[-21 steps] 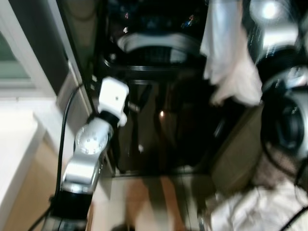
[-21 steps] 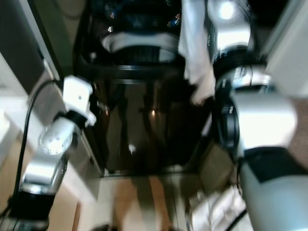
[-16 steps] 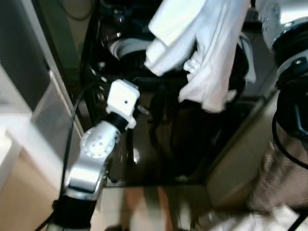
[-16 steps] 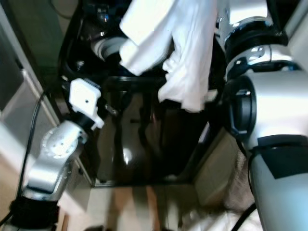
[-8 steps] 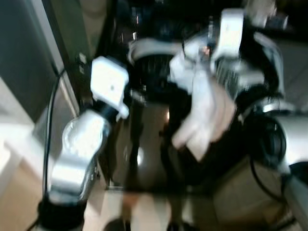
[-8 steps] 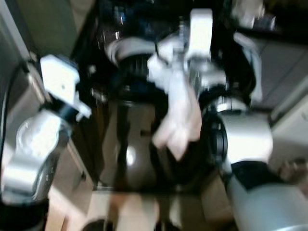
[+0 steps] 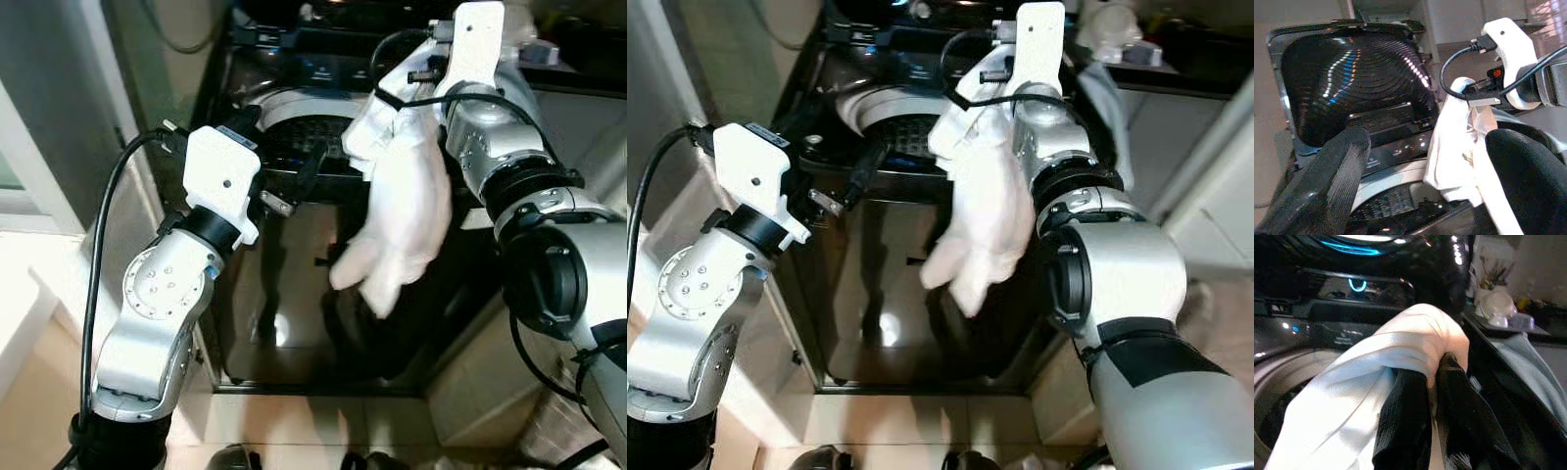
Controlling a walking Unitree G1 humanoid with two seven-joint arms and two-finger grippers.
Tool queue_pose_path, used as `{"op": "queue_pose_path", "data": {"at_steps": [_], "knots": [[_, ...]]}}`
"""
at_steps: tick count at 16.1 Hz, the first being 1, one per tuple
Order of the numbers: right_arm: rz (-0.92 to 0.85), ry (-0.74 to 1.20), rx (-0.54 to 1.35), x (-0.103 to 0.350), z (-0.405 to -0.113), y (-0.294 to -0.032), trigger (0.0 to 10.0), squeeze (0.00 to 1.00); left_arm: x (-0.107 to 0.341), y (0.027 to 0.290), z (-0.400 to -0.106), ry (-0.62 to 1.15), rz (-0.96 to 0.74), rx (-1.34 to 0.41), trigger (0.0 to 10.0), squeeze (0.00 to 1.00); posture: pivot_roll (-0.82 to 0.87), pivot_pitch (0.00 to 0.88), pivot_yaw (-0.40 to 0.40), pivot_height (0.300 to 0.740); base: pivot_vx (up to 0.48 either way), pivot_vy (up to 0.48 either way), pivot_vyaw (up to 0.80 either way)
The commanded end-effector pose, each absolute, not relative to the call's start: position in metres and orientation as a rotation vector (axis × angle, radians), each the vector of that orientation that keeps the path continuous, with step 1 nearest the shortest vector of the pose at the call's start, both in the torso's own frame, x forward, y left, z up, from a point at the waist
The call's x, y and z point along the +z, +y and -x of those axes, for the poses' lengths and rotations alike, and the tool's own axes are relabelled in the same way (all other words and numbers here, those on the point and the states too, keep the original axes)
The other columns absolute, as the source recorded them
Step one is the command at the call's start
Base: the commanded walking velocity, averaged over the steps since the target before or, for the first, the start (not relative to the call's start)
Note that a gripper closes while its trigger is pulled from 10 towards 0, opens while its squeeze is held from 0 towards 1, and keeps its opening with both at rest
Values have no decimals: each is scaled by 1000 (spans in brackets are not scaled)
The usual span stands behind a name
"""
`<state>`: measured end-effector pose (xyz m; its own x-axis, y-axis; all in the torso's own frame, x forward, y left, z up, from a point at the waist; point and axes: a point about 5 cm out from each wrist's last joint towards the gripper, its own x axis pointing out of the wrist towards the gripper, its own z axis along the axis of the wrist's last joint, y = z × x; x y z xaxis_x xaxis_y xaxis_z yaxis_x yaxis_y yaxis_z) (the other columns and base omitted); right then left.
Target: Clothes washing
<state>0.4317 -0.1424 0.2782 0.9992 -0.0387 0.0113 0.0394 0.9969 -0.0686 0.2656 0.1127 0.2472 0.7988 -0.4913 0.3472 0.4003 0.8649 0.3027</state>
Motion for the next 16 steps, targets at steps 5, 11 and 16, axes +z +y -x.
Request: {"op": "queue_pose_path", "data": {"at_steps": [5,11,16], "knots": [[220,72,-76,254,-429,-157,10000,0,243,111,-267,-403,-222,-486,10000,0,112,0,-76,740,0,0,0],[237,-312,-92,367,-426,-141,10000,0,226,107,-270,-320,-226,-501,10000,0,98,0,-70,740,0,0,0],[430,-530,-227,424,-411,-144,10000,0,224,105,-265,-322,-209,-476,10000,0,133,0,-100,740,0,0,0]]}}
